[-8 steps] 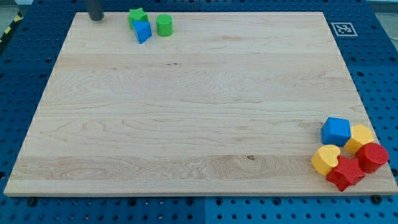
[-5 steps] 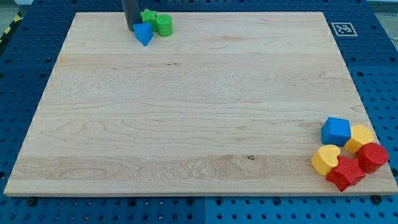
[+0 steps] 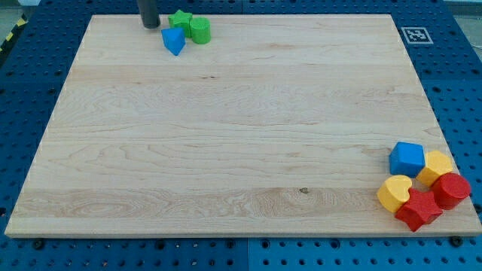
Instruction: Push the green star along with green circle down a bit
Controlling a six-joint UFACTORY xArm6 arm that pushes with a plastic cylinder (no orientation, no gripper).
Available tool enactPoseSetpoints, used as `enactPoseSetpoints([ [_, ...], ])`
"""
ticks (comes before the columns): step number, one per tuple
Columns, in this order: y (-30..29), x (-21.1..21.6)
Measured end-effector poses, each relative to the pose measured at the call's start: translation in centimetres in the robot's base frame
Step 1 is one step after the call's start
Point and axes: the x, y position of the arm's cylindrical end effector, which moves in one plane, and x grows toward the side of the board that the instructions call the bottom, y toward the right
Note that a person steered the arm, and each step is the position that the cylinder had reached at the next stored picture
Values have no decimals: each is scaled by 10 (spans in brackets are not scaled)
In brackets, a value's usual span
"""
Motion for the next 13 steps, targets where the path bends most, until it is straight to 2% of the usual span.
enactPoseSetpoints([
  [2, 39, 10],
  [5, 48, -8],
  [7, 94, -6],
  [8, 119, 2],
  [10, 146, 52],
  [12, 197, 52],
  [13, 202, 44],
])
